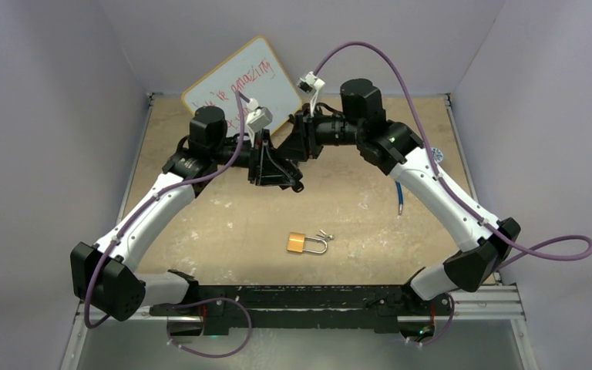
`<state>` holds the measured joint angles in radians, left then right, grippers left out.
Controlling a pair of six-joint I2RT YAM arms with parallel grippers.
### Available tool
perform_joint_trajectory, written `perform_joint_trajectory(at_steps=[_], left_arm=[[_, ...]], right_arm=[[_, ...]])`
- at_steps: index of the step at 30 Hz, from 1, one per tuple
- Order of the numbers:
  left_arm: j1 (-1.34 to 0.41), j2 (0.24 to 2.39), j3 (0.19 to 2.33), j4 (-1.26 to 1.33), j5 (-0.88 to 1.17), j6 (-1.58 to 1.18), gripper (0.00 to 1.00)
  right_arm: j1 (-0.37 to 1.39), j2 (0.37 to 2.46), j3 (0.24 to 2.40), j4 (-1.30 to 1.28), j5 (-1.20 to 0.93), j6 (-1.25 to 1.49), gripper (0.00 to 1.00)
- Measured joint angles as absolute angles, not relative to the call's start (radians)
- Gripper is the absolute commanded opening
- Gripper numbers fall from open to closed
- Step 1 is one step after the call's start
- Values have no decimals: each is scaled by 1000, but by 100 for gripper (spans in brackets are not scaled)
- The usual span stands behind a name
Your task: Unlock with the key
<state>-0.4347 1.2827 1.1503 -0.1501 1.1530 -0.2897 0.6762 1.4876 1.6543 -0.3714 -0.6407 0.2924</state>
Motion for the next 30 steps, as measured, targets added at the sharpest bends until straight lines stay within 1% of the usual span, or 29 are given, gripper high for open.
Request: perform_joint_trajectory(at_steps=[2, 8, 9, 10, 11, 14, 16, 18, 22, 26, 29, 30], left_arm=[[-435, 1283, 1150, -150, 1153, -289, 0], [-435, 1283, 1150, -158, 1156, -288, 1], [-435, 1283, 1150, -159, 1156, -288, 2], [-435, 1283, 1150, -158, 1156, -288, 6], [-435, 1283, 1150, -159, 1157, -288, 13], [-434, 1283, 1150, -158, 1157, -296, 38], [-434, 1282, 1150, -154, 1148, -307, 49], [-435, 1280, 1146, -116, 1137, -339, 54], [-434, 1244, 1077, 57, 1094, -445, 56], [-435, 1228, 1036, 139, 1052, -499, 57], [-435, 1215, 1017, 151, 1009, -513, 57], [-435, 1211, 1016, 147, 996, -513, 58]], right_arm=[[682, 1500, 1659, -379, -635, 290, 18], [688, 1505, 1660, -387, -623, 278, 12], [688, 1505, 1660, -387, -624, 276, 9], [688, 1505, 1660, -386, -624, 275, 2], [688, 1505, 1660, -385, -626, 275, 0], [688, 1504, 1656, -377, -626, 278, 0], [688, 1482, 1612, -324, -607, 301, 0], [689, 1443, 1541, -254, -572, 347, 0], [690, 1354, 1393, -128, -496, 447, 0], [695, 1329, 1369, -81, -435, 493, 0], [693, 1317, 1368, -49, -399, 516, 0], [693, 1312, 1368, -44, -387, 524, 0]])
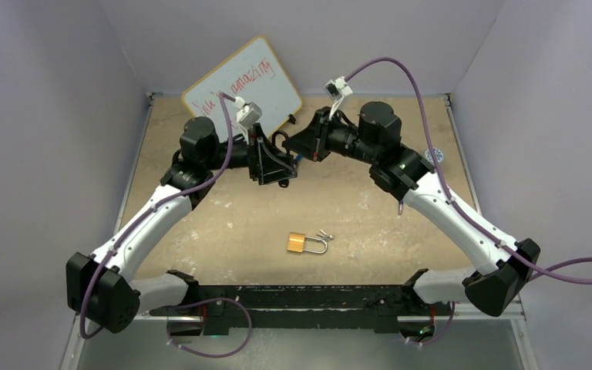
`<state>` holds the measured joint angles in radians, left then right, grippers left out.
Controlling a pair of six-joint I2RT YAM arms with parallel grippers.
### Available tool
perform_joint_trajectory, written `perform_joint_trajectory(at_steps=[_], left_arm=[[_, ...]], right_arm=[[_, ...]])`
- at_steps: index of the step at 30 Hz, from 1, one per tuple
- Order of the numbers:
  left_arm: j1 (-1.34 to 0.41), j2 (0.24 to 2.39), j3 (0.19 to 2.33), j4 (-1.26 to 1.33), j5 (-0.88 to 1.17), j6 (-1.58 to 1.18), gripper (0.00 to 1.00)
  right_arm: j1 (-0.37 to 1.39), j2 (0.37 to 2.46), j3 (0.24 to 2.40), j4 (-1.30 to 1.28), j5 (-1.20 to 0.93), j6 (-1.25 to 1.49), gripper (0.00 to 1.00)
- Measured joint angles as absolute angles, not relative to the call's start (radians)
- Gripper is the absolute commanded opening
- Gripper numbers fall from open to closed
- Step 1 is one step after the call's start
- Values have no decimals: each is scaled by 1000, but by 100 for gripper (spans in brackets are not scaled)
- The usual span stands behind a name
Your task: Unlock with the key
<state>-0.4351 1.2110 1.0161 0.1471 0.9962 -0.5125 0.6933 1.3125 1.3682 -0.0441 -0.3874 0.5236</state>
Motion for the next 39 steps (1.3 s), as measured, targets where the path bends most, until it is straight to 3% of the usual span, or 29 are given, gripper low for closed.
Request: perform_joint_trajectory(at_steps=[5, 8, 19, 24, 29, 34, 39], left_arm=[[-435, 1169, 1015, 87, 881, -475, 78], [-435, 1114, 1000, 46, 752, -435, 82], [-435, 1062, 970, 19, 590, -405, 83], [-435, 1082, 967, 8, 564, -430, 78], [-439, 1017, 962, -126, 297, -453, 78], [-439, 819, 872, -262, -49, -520, 78], [-439, 712, 813, -328, -198, -586, 78]], right_arm=[[693, 1300, 1368, -44, -333, 547, 0], [693, 1301, 1368, -65, -303, 559, 0], [693, 1345, 1373, -153, -243, 636, 0], [693, 1386, 1374, -168, -245, 657, 0], [693, 1455, 1393, -200, -245, 651, 0], [693, 1576, 1397, -211, -256, 653, 0], [696, 1724, 1390, -199, -288, 664, 0]])
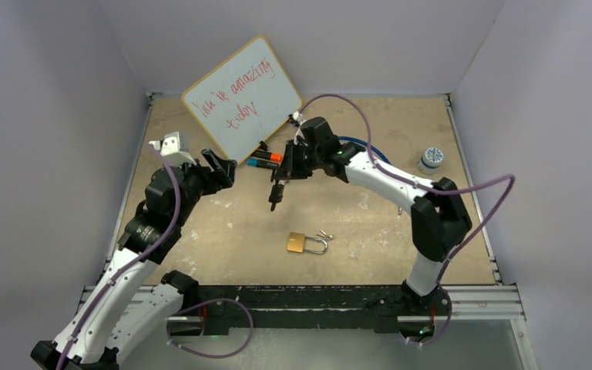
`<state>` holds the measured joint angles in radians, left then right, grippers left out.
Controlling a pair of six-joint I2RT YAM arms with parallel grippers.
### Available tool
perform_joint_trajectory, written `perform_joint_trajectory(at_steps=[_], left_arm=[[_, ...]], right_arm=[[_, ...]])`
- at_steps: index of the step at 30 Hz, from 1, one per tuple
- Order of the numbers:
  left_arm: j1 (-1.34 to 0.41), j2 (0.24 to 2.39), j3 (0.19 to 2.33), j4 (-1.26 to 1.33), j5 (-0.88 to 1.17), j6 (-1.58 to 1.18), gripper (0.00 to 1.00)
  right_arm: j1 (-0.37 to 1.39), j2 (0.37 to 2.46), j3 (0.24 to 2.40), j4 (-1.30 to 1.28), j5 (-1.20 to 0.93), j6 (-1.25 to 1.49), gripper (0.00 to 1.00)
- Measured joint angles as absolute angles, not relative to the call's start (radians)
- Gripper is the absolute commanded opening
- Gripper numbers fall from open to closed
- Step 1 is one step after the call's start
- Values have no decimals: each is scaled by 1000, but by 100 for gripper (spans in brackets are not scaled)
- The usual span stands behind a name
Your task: Unlock with the key
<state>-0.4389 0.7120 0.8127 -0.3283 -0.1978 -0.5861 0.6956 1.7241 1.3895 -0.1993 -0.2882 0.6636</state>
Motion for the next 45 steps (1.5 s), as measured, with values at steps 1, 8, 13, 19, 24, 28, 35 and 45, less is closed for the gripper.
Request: perform_joint_trajectory(at_steps=[1, 8, 13, 19, 24, 28, 35, 45], left_arm=[[-439, 710, 807, -335, -211, -598, 78], [-439, 759, 785, -390, -224, -652, 77], [-439, 770, 783, -402, -224, -662, 77], [-439, 790, 785, -411, -224, -662, 77], [-439, 820, 806, -422, -221, -661, 77], [-439, 846, 831, -428, -213, -658, 77], [-439, 867, 847, -431, -205, -651, 77], [-439, 879, 871, -453, -194, -642, 77]], right_arm=[[698, 1753, 1385, -196, -291, 667, 0], [727, 1913, 1384, -163, -312, 691, 0], [735, 1975, 1397, -96, -365, 724, 0], [735, 2089, 1450, 43, -465, 732, 0], [735, 2186, 1497, 125, -540, 734, 0], [735, 2237, 1541, 145, -572, 735, 0], [735, 2304, 1623, 147, -576, 741, 6], [735, 2366, 1752, 62, -477, 712, 59]])
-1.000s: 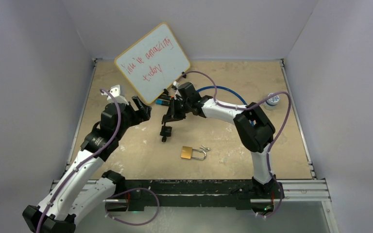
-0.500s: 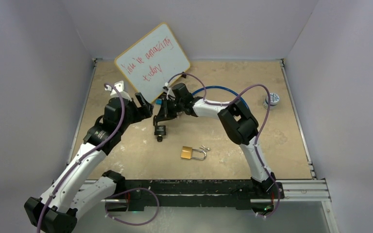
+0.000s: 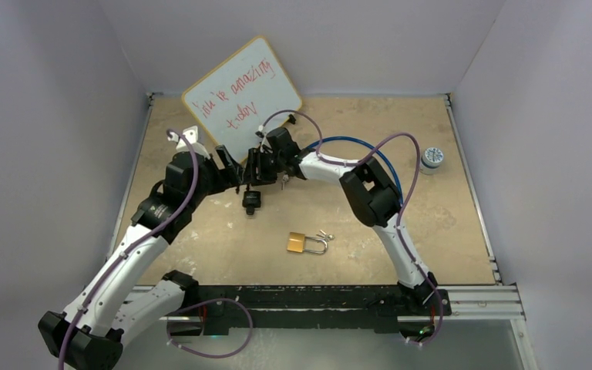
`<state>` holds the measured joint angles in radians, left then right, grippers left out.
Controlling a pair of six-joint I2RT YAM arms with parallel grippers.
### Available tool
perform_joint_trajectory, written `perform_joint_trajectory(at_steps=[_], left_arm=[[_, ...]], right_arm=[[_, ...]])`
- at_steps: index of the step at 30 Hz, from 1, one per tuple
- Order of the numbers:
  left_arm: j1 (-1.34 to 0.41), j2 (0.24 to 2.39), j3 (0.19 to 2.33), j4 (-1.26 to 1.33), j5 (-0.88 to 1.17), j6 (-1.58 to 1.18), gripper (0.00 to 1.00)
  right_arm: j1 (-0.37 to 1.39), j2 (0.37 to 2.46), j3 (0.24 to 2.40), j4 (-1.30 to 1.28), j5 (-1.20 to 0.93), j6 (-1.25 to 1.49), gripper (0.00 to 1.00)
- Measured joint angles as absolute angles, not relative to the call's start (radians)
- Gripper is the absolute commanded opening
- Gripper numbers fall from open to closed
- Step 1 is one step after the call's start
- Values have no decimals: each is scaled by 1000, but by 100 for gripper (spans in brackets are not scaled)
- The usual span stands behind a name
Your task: Unlock with the key
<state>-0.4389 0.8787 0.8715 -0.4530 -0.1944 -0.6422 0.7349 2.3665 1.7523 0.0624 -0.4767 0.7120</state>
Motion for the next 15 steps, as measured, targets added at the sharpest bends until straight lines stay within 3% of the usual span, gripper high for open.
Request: perform_joint_trajectory(at_steps=[7, 15], left_arm=[[-439, 878, 910, -488, -192, -627, 81], [-439, 870, 912, -525, -97, -603, 80]], right_arm=[[734, 2280, 1742, -73, -352, 658, 63], [733, 1812, 1431, -205, -126, 616, 59]])
